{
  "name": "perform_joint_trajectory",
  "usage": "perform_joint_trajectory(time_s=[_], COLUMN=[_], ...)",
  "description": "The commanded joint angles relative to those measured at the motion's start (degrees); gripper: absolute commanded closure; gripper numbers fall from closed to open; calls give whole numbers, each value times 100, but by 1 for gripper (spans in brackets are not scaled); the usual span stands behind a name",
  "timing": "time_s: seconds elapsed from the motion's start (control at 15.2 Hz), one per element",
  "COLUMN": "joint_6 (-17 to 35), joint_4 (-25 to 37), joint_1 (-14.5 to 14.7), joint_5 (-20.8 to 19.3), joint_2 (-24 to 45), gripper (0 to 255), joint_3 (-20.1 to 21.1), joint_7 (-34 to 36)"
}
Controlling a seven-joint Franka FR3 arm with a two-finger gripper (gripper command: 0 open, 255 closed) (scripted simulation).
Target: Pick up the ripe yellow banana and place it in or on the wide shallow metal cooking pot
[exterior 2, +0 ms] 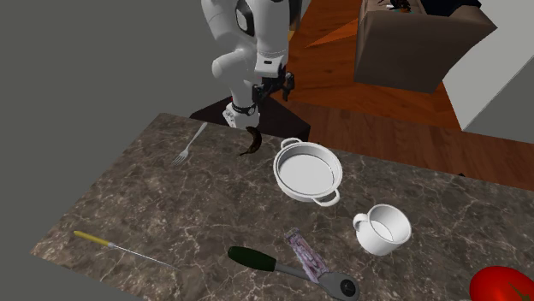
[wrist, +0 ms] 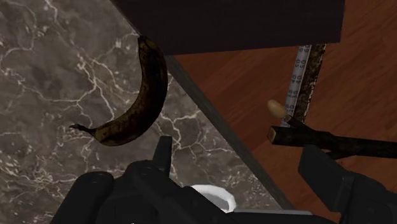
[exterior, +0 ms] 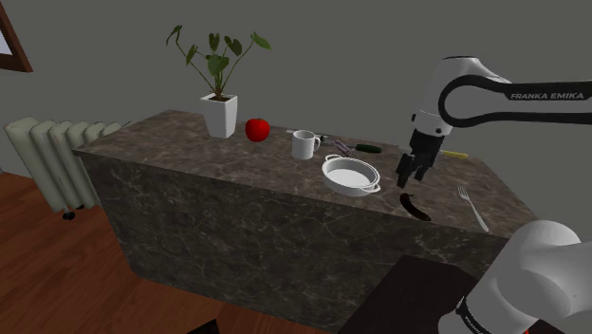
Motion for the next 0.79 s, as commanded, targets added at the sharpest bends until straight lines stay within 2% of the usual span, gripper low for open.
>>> perform_joint_trajectory(time_s=[0.0,0.4,0.73], joint_6=[211,1004,1400], joint_4=[-249,-749,-1003], joint_1=[-128,-521,-552], joint_5=[-203,-825,-902], joint_2=[-4,363,508], gripper=[0,0,0], joint_3=[-180,-766,-851], joint_7=[-209,-805,-822])
